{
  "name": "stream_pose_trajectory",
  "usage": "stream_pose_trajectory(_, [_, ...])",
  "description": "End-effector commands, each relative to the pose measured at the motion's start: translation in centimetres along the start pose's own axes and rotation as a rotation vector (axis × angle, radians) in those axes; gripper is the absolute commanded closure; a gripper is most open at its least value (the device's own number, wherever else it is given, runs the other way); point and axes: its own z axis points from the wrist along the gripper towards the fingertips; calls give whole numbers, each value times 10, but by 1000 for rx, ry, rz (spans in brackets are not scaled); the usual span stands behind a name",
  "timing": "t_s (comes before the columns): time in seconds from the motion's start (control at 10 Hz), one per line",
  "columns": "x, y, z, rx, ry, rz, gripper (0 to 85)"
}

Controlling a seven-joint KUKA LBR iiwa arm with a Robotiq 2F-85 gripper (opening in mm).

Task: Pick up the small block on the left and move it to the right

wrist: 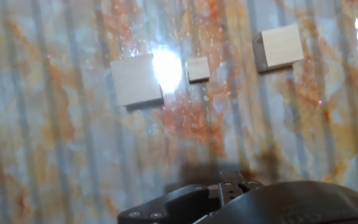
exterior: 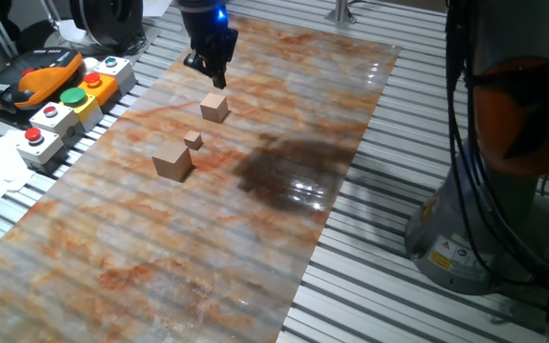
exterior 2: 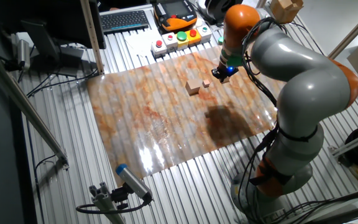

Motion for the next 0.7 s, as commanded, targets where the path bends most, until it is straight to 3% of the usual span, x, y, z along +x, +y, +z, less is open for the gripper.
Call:
stream_pose_trajectory(0.0, [0,0,0,-12,-6,5,850])
stream_pose_trajectory(0.1, [0,0,0,-27,-6,21,850])
stream_pose_trajectory(0.2, [0,0,0,-21,-10,38,850])
stream_pose_trajectory(0.4, [0,0,0,-12,-66,54,850])
stream_pose_trajectory(0.6, [0,0,0,-5,-65,80,850])
